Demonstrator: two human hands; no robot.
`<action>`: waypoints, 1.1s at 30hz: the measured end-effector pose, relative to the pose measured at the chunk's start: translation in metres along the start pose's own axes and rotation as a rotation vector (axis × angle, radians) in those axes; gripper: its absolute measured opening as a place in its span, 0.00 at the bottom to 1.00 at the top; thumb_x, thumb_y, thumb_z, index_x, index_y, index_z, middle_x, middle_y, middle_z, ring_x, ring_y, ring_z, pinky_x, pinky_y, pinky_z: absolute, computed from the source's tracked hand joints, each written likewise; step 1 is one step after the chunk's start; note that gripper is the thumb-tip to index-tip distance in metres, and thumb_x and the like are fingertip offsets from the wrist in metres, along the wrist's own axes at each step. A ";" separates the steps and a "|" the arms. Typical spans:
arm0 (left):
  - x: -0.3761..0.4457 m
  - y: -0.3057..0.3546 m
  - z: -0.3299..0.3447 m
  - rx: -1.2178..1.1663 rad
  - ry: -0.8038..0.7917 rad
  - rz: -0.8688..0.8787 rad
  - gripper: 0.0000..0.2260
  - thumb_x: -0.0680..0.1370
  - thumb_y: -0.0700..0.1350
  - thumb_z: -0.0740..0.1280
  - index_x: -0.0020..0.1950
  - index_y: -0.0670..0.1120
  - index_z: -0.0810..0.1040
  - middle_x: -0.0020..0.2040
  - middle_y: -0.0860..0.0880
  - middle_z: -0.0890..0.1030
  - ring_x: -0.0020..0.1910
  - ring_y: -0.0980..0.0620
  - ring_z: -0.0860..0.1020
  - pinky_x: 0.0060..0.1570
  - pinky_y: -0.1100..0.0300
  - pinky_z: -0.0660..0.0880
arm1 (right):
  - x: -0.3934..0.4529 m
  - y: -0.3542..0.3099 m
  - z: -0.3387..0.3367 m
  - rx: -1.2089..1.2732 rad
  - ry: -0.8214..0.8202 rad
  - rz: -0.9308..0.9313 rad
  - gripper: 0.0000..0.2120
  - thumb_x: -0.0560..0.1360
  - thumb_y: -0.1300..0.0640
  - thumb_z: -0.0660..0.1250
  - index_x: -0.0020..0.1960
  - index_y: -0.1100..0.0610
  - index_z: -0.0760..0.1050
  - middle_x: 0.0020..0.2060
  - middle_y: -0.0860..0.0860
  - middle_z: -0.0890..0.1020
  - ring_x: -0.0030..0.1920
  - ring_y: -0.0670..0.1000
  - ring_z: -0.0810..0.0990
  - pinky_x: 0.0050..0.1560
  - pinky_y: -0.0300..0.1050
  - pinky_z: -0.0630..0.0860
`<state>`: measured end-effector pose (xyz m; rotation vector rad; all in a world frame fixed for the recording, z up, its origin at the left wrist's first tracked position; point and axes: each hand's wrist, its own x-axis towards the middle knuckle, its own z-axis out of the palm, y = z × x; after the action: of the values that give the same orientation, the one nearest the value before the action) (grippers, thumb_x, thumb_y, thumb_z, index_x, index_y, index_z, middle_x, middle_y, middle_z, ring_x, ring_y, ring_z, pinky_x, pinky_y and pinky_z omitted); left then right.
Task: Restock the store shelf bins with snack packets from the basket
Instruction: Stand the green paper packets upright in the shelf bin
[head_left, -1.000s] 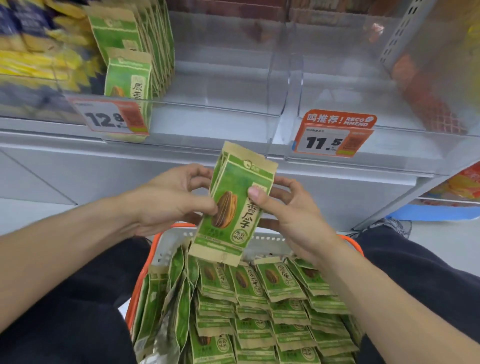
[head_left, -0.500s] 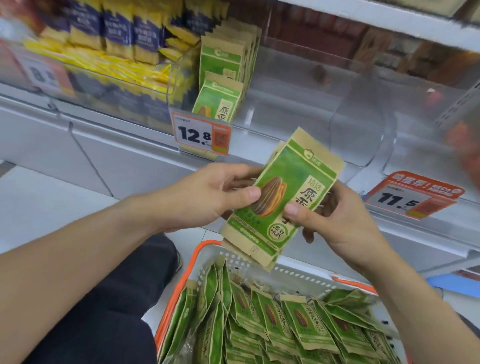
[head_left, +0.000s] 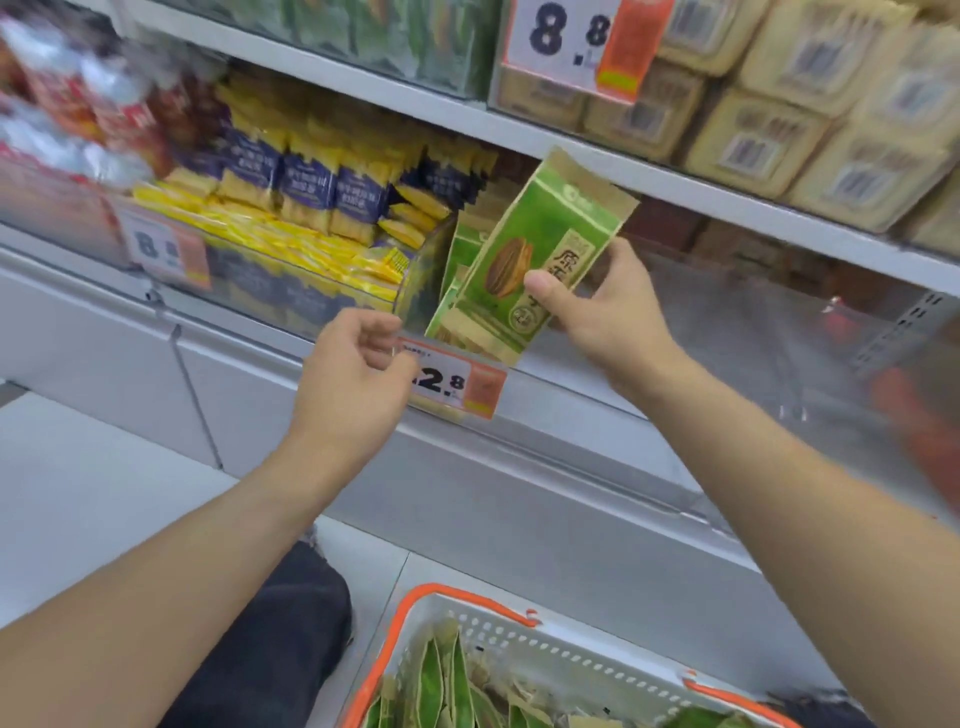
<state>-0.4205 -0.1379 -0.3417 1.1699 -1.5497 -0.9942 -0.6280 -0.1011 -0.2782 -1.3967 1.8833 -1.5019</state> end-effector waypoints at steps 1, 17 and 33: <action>0.001 -0.002 0.000 0.011 0.004 0.004 0.11 0.76 0.39 0.69 0.57 0.48 0.75 0.54 0.48 0.79 0.43 0.61 0.76 0.42 0.73 0.70 | 0.006 0.005 0.006 -0.008 0.000 0.030 0.25 0.71 0.56 0.78 0.60 0.53 0.68 0.52 0.49 0.82 0.55 0.50 0.82 0.56 0.59 0.80; 0.007 -0.006 0.005 0.039 -0.023 -0.025 0.10 0.75 0.40 0.69 0.54 0.49 0.74 0.53 0.47 0.77 0.43 0.59 0.75 0.48 0.62 0.69 | 0.016 0.008 0.045 -0.058 -0.228 0.454 0.18 0.69 0.62 0.79 0.55 0.55 0.78 0.49 0.51 0.86 0.51 0.54 0.84 0.54 0.56 0.82; 0.006 -0.005 0.006 0.026 -0.026 -0.046 0.10 0.75 0.41 0.68 0.56 0.47 0.74 0.55 0.47 0.77 0.44 0.59 0.76 0.45 0.61 0.70 | 0.025 0.007 0.060 -0.259 -0.164 0.465 0.38 0.72 0.52 0.77 0.73 0.63 0.62 0.65 0.56 0.76 0.63 0.58 0.77 0.61 0.54 0.76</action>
<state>-0.4256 -0.1444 -0.3463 1.2199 -1.5665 -1.0262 -0.5973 -0.1545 -0.2990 -1.0368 2.1596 -0.9224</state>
